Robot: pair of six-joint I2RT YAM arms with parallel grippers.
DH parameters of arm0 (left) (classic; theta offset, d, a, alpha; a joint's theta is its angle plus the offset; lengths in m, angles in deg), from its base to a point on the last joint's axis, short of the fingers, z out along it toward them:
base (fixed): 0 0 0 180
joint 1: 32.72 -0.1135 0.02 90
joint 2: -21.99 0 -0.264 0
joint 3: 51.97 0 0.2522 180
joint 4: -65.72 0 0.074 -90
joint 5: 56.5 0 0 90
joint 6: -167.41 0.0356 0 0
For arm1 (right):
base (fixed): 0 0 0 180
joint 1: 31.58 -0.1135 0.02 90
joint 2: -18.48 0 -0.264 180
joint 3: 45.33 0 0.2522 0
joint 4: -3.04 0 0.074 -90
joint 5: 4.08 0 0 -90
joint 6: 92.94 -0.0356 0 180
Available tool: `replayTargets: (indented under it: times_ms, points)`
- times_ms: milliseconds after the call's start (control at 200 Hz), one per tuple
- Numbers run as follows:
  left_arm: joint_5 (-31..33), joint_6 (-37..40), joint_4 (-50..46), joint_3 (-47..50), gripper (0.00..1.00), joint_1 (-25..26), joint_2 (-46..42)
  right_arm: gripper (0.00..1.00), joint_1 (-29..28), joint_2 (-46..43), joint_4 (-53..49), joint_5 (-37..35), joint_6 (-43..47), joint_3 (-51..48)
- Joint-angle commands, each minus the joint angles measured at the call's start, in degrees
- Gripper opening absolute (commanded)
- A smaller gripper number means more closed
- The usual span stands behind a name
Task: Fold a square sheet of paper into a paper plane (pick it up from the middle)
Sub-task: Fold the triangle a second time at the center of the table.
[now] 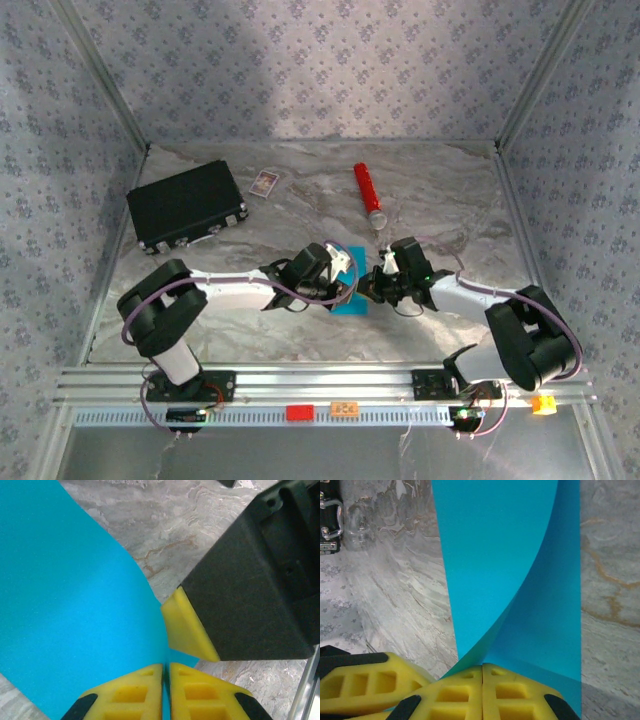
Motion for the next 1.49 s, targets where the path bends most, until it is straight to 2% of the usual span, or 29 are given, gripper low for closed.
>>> replayTargets:
  times_ms: [0,665,720,899,1019,1189,1419,1489]
  points:
    - [-1.96,0.69,-0.93,-2.4,0.11,-0.52,1.0,0.09,0.4,0.55,0.67,-0.11,-0.64,1.19]
    - [-3.06,-0.37,2.18,-1.52,0.15,-1.32,-0.47,0.09,0.66,1.01,0.5,-0.17,-0.64,0.72]
    - [-3.06,-0.28,2.02,-1.43,0.14,-1.32,-0.48,0.09,0.73,1.06,0.5,-0.17,-0.71,0.71]
    - [-3.1,0.25,1.12,-1.54,0.0,-1.41,-0.29,0.09,0.73,1.0,0.41,-0.1,-0.73,0.75]
    - [-2.98,0.08,1.01,-1.54,0.0,-1.7,-0.3,0.09,0.77,0.3,-0.93,-0.45,-0.26,0.62]
    - [-2.93,-0.26,0.62,-1.69,0.0,-1.76,-0.08,0.09,-0.76,-1.34,-7.17,-4.6,2.6,0.45]
    - [-3.18,-0.61,0.17,-1.9,0.0,-1.76,-0.04,0.08,-1.5,0.83,-6.42,-3.72,3.29,-0.32]
    - [-3.42,-0.8,0.21,-1.97,0.0,-1.76,0.07,0.08,-1.56,1.98,-10.14,-4.99,5.06,0.88]
